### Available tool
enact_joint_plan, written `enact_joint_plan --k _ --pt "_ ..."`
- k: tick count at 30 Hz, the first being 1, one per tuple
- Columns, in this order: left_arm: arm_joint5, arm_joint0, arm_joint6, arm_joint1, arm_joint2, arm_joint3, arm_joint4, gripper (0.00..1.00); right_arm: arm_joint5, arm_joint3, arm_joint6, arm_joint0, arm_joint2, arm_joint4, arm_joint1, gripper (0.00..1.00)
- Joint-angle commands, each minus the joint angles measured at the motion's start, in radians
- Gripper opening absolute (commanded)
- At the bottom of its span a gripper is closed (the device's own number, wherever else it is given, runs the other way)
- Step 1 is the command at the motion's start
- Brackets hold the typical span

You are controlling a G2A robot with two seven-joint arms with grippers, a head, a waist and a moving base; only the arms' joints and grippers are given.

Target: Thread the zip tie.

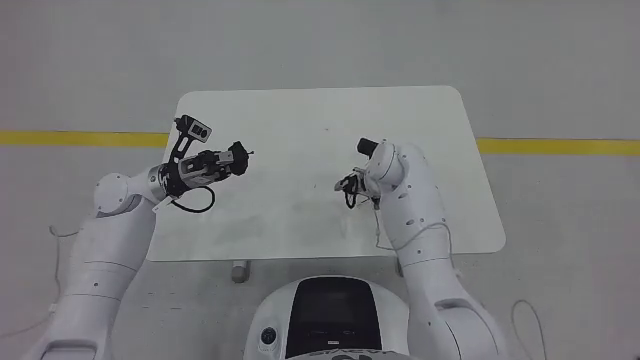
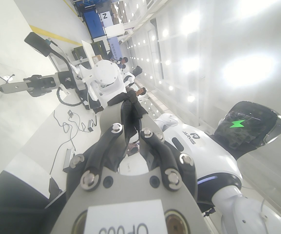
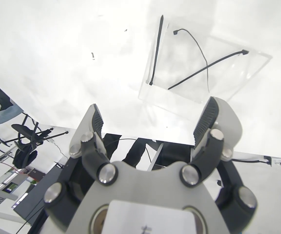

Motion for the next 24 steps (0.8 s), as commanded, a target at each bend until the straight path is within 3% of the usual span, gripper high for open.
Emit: enact_joint_plan --k 1,4,6,9,19,24 --pt "0.0 0.0 0.0 0.0 0.0 0.0 0.0 0.0 0.0 0.014 -0.014 0.007 0.011 -0.003 -0.001 0.89" --pt "0.0 0.0 0.0 0.0 0.0 0.0 0.0 0.0 0.0 0.036 -0.033 0.017 0.021 -0.027 -0.003 0.89" --pt "0.0 0.0 0.0 0.0 0.0 0.0 0.0 0.0 0.0 0.046 -0.042 0.023 0.023 -0.047 -0.005 0.96" --pt "0.0 0.0 0.0 0.0 0.0 0.0 0.0 0.0 0.0 0.054 -0.057 0.029 0.027 -0.071 -0.007 0.98" --pt "0.0 0.0 0.0 0.0 0.0 0.0 0.0 0.0 0.0 0.072 -0.115 0.035 0.031 -0.082 -0.005 0.96" --pt "0.0 0.0 0.0 0.0 0.0 0.0 0.0 0.0 0.0 0.052 -0.056 0.034 0.029 -0.079 -0.011 0.84"
